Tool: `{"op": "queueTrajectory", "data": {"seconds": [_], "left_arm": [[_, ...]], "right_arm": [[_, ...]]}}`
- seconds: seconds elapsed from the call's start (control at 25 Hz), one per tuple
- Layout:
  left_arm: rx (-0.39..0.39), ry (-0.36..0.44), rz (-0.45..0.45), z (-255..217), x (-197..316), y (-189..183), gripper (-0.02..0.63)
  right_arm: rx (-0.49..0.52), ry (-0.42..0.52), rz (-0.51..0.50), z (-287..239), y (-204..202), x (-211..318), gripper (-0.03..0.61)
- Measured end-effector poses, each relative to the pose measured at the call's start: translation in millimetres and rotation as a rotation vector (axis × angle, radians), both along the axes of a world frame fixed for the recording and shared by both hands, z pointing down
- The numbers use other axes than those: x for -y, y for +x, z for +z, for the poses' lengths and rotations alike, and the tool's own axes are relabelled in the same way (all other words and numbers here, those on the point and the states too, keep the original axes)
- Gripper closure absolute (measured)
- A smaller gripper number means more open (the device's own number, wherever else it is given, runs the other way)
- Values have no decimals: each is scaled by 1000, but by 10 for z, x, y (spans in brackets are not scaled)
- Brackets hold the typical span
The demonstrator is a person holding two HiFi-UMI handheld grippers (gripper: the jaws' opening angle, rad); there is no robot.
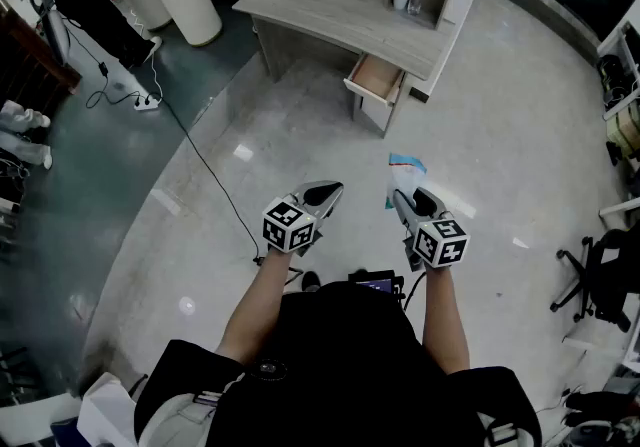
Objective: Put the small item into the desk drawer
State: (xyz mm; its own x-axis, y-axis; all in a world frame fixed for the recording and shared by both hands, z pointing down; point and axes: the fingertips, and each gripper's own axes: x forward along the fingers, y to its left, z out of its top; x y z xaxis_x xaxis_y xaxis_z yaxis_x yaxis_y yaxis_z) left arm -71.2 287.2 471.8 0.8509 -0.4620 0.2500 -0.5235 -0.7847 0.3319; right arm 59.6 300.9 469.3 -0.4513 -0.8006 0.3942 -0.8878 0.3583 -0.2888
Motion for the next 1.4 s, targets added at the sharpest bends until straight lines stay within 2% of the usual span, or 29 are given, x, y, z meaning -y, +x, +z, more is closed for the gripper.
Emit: {"op": "queueTrajectory", "data": {"seconds": [0.76,1.4], "left_arm": [[21,-15,15,51,-25,-78,612],[54,-30,-18,121,0,81,612]], "right_arm": [[18,-4,-16,1,-115,-20,430],[59,-5,-35,48,112,21,430]]}}
